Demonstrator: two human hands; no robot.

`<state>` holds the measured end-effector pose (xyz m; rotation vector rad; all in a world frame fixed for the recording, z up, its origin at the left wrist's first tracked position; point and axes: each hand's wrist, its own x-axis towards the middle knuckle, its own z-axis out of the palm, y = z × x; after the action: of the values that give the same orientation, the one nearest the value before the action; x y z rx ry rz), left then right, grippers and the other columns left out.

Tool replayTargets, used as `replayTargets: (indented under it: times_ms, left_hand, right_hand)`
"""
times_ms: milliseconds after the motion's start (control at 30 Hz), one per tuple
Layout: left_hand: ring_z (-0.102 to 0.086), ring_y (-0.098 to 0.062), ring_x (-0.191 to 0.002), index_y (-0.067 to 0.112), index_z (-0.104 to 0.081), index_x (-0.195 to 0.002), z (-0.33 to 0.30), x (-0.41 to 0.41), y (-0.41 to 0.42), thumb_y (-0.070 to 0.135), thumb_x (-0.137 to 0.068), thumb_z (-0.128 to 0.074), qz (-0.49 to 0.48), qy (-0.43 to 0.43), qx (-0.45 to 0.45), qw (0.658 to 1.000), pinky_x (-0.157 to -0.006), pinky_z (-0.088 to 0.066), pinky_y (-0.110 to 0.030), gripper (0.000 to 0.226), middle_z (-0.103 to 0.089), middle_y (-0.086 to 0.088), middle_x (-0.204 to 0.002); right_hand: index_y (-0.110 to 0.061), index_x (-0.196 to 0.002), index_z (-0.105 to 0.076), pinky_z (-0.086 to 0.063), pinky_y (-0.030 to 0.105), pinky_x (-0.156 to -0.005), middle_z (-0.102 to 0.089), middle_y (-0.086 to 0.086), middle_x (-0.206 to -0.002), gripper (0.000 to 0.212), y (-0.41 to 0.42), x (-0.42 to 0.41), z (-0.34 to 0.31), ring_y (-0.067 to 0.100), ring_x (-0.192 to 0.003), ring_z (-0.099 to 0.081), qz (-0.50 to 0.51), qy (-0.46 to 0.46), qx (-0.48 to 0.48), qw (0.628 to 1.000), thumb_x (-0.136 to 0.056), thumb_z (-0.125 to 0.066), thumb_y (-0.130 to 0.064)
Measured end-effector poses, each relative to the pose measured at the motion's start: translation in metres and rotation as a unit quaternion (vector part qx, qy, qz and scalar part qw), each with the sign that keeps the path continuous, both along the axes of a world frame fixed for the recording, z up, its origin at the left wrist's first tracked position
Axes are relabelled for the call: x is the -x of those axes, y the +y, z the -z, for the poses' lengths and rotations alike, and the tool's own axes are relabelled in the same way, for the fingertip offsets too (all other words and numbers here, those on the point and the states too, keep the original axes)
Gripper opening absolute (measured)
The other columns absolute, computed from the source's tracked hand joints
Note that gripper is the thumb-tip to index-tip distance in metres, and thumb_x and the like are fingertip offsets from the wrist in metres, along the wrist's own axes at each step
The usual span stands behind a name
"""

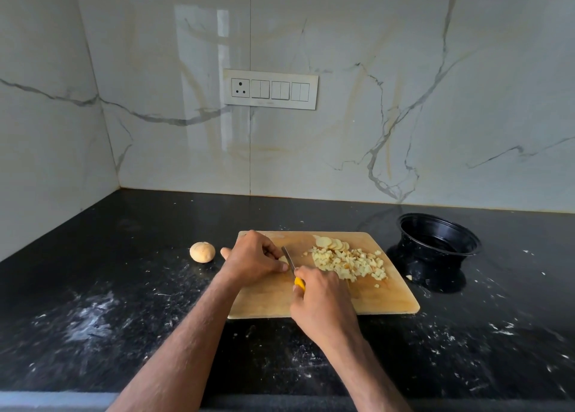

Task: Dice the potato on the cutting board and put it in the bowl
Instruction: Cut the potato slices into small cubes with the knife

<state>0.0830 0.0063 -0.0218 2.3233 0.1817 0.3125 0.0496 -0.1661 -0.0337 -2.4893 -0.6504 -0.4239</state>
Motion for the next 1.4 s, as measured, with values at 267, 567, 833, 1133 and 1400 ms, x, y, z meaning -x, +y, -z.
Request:
replayTargets:
  times_ms: [267, 567, 833, 1133, 1400]
  left_hand:
    - [-0.064, -0.005, -0.074, 0.020, -0.081, -0.084, 0.002, -0.003, 0.001, 0.019, -0.072, -0.091, 0.001, 0.000, -0.001, 1.000, -0.060, -0.044, -0.010, 0.016, -0.071, 0.012, -0.077]
    - [-0.066, -0.004, -0.073, 0.020, -0.081, -0.078, 0.005, -0.006, 0.005, 0.019, -0.071, -0.092, 0.011, -0.004, -0.002, 1.000, -0.067, -0.052, -0.014, 0.014, -0.073, 0.011, -0.076]
    - [-0.065, -0.005, -0.075, 0.022, -0.079, -0.080, 0.006, -0.003, 0.004, 0.018, -0.073, -0.091, 0.008, -0.007, 0.011, 1.000, -0.072, -0.053, -0.020, 0.014, -0.073, 0.008, -0.078]
    - [-0.061, -0.004, -0.072, 0.026, -0.073, -0.075, 0.006, 0.000, 0.003, 0.018, -0.075, -0.089, 0.009, -0.009, 0.006, 1.000, -0.056, -0.041, -0.003, 0.019, -0.068, 0.010, -0.075]
    - [-0.067, -0.002, -0.071, 0.021, -0.080, -0.084, 0.005, -0.001, 0.008, 0.016, -0.075, -0.089, 0.024, -0.012, 0.003, 1.000, -0.060, -0.046, -0.006, 0.014, -0.073, 0.010, -0.074]
  right_hand:
    - [-0.018, -0.105, -0.070, -0.025, 0.014, -0.042, -0.061, -0.009, -0.080, 0.018, -0.004, -0.010, -0.018, 0.003, -0.061, -0.051, -0.006, 0.029, 0.048, 0.998, -0.090, -0.061, -0.013]
    - [-0.020, -0.114, -0.067, -0.043, 0.021, -0.053, -0.068, -0.005, -0.095, 0.024, 0.013, -0.010, -0.008, 0.013, -0.075, -0.058, 0.016, 0.041, 0.035, 0.998, -0.091, -0.065, -0.016]
    - [-0.018, -0.123, -0.067, -0.041, 0.009, -0.055, -0.072, -0.006, -0.100, 0.030, 0.005, -0.003, 0.000, 0.005, -0.074, -0.056, -0.002, 0.019, 0.031, 0.999, -0.093, -0.065, -0.013]
    - [-0.022, -0.119, -0.072, -0.037, 0.006, -0.047, -0.067, -0.014, -0.089, 0.027, -0.031, 0.001, -0.005, -0.003, -0.063, -0.049, -0.041, 0.036, 0.013, 0.998, -0.093, -0.065, -0.019]
    - [-0.018, -0.104, -0.073, -0.060, 0.026, -0.072, -0.074, -0.007, -0.093, 0.014, -0.025, 0.004, -0.001, 0.005, -0.080, -0.067, 0.006, 0.024, -0.092, 0.995, -0.092, -0.067, -0.022]
